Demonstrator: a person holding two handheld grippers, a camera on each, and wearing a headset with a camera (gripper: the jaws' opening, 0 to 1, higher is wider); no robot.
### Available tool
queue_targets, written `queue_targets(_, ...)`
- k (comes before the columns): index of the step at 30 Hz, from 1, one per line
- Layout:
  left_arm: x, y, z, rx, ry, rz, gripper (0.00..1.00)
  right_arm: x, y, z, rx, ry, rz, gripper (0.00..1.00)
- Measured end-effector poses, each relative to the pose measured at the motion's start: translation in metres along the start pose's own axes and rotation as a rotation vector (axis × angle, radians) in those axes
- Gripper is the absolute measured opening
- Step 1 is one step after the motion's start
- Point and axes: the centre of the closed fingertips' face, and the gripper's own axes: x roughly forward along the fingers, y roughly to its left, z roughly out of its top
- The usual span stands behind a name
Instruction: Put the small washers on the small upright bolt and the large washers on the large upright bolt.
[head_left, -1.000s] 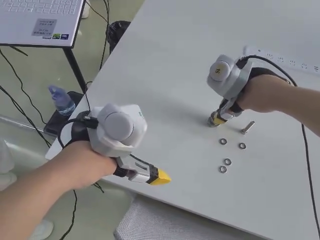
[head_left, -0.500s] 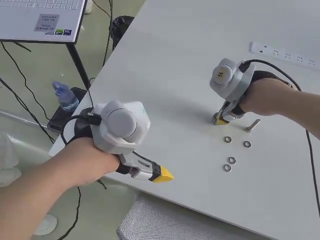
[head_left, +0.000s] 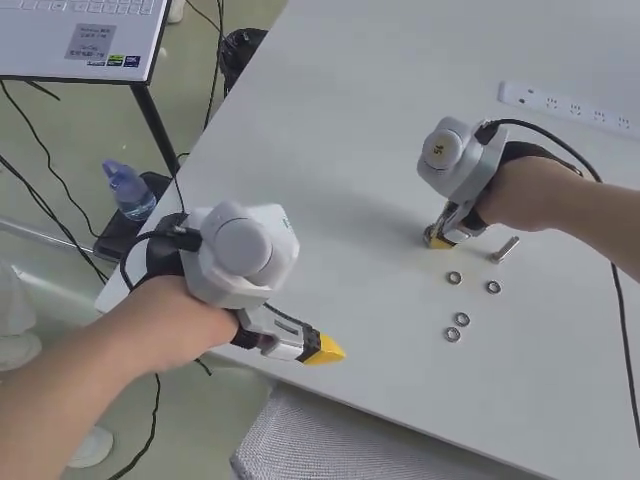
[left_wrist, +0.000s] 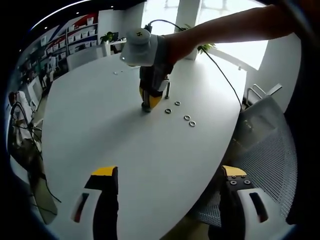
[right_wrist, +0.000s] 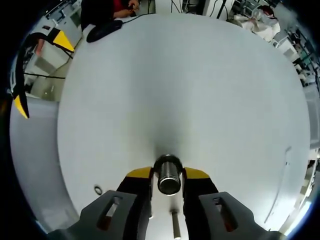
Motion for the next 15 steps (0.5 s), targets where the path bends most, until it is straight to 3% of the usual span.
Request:
queue_targets(11, -0.002, -0.001, 0.0025, -0.007, -0.016, 0.002, 0.82, 0.0029, -0.0013, 0.001, 0.001, -0.007, 0.015, 0.25)
queue_targets(15, -0.0026, -0.0009, 0.0014, -0.006, -0.014, 0.005, 0.82, 0.0017, -0.0012, 0.0042, 0.0, -0.036, 0.015, 0.39)
